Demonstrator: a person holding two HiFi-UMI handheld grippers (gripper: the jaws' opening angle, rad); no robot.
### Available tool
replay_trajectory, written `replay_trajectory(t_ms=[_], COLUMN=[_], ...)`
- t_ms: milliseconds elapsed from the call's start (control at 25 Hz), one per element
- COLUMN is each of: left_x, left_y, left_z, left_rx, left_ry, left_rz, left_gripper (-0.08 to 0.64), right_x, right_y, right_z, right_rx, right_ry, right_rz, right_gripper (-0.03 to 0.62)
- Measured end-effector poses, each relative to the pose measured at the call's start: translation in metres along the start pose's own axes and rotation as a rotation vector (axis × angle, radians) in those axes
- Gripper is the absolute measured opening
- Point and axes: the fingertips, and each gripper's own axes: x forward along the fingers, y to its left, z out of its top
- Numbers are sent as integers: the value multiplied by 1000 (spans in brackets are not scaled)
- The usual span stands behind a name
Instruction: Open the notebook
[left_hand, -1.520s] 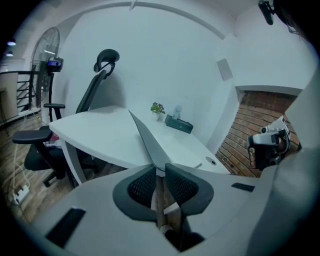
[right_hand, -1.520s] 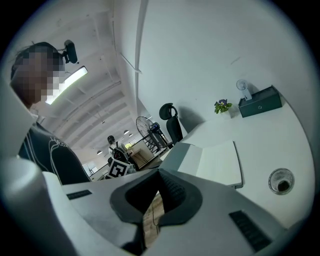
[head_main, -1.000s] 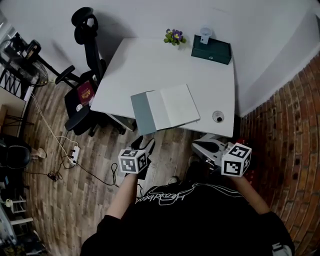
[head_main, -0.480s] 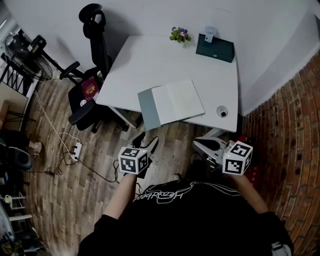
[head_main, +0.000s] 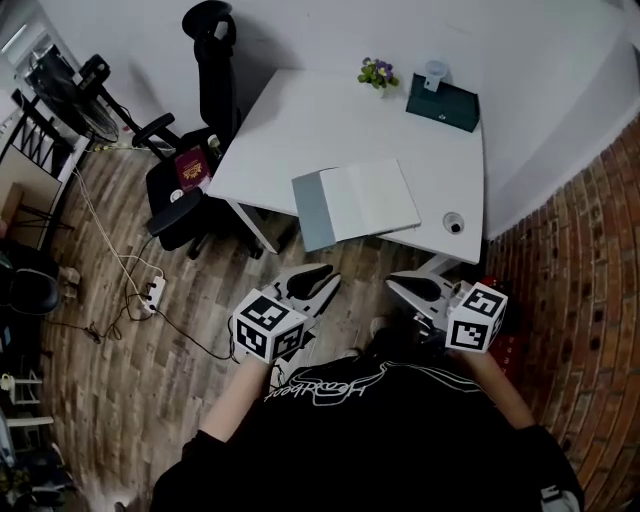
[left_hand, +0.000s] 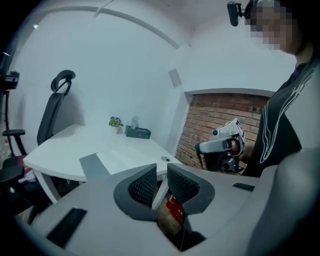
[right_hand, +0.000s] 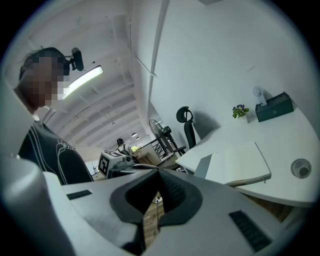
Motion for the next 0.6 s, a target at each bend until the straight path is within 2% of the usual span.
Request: replay_trajectory(t_ms=[80, 280, 480, 600], left_x=[-3, -7, 4, 9], left_y=[-13, -35, -37, -30], left_z=[7, 23, 19, 18], left_rx=[10, 15, 48, 12], left_ry=[-23, -79, -47, -53], left_rz=[-48, -144, -127, -92], left_gripper=[61, 49, 48, 48], right_x=[-2, -12, -21, -23], right_y=[5, 6, -3, -4], right_z=[2, 3, 1, -1], right_rx=[-15, -47, -22, -23], right_ry=[-8, -18, -56, -60], right_rz=[0, -2, -12, -13], right_gripper=[3, 3, 3, 3])
